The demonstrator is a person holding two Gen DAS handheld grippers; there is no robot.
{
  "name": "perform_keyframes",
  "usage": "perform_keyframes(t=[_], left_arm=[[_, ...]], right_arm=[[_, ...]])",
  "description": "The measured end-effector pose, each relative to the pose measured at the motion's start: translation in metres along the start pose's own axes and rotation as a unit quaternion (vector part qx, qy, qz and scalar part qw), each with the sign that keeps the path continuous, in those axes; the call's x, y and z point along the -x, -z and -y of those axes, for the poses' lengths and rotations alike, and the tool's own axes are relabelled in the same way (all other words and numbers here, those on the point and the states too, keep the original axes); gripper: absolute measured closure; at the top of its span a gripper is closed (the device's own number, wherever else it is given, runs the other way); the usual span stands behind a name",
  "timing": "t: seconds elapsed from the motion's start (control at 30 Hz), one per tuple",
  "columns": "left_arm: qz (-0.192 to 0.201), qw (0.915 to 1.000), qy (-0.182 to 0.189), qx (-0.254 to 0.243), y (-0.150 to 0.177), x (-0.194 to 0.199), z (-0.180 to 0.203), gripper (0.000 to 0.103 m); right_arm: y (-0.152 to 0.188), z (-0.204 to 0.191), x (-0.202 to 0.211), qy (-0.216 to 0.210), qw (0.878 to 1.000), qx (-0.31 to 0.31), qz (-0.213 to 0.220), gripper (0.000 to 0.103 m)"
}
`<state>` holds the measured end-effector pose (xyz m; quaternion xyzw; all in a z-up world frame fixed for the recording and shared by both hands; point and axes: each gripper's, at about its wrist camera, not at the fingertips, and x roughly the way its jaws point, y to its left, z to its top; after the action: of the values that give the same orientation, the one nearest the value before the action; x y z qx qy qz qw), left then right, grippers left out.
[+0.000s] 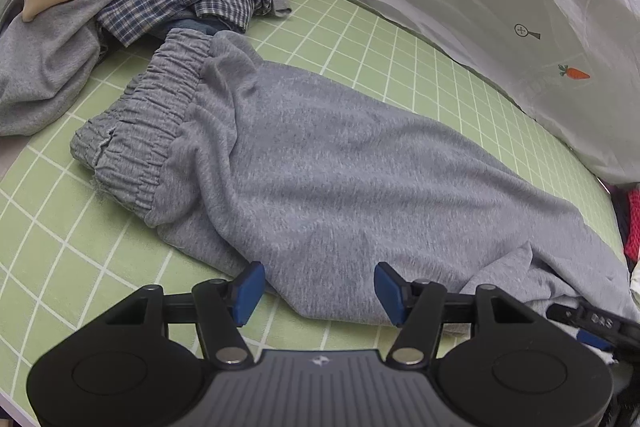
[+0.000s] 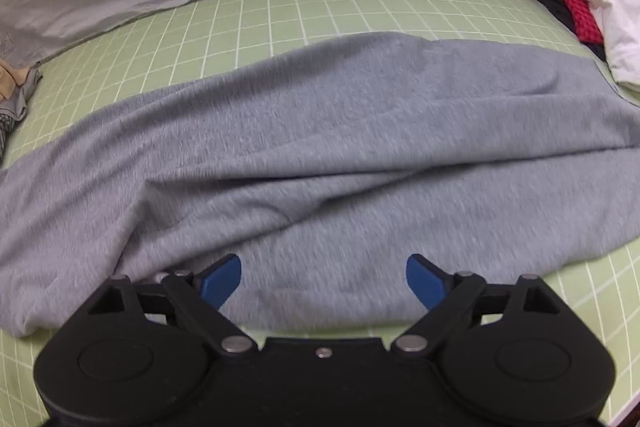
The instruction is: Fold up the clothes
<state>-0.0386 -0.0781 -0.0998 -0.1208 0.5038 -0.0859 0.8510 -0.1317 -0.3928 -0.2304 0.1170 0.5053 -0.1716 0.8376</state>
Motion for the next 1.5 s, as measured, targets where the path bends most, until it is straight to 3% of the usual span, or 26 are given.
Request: perform_keyframes(t=[0.13,0.23,0.5,0.53,0.57,0.7,0.87,1.0,1.17,1.5], left_arm=[[0.004,1.0,-0.006,-0.003,-0.001,0.002,-0.006,0.036],[0.005,0.9999,-0.01,0.005,-0.002,0.002,-0.011,0.036],[-0.007,0.9995,-0.018,0.025,-0.005,-0.007,-0.02,0.034],[-0.008,0.9995,-0.018,0.026,-0.005,-0.008,-0.02,0.034],[-0.009,0.9994,-0.02,0.026,-0.006,-0.008,-0.021,0.034],[-0.011,0.9995,-0.021,0.021,-0.005,-0.009,-0.021,0.034],[-0.016,0.9995,-0.025,0.012,-0.001,-0.008,-0.022,0.033],[-0.012,0.9993,-0.032,0.014,0.0,-0.005,-0.027,0.03],[-0.011,0.9987,-0.04,0.029,0.0,-0.004,-0.033,0.029],[-0.012,0.9986,-0.038,0.035,0.0,-0.006,-0.031,0.029]], right_arm=[[-0.004,-0.014,-0.02,-0.002,1.0,-0.005,-0.021,0.009],[0.004,-0.033,-0.016,-0.017,0.999,0.033,-0.024,0.004],[0.035,-0.046,0.001,-0.027,0.995,0.075,-0.054,0.005],[0.036,-0.044,0.003,-0.025,0.996,0.072,-0.056,0.009],[0.036,-0.041,0.005,-0.026,0.996,0.061,-0.051,0.013],[0.021,-0.031,0.012,-0.033,0.999,0.012,-0.008,0.011],[0.002,-0.046,-0.018,-0.008,0.999,0.03,-0.026,0.007],[0.0,-0.065,-0.02,-0.035,0.998,0.05,-0.019,0.005],[0.017,-0.09,-0.012,-0.037,0.995,0.09,-0.022,0.004],[0.043,-0.078,0.005,-0.04,0.993,0.097,-0.055,0.004]])
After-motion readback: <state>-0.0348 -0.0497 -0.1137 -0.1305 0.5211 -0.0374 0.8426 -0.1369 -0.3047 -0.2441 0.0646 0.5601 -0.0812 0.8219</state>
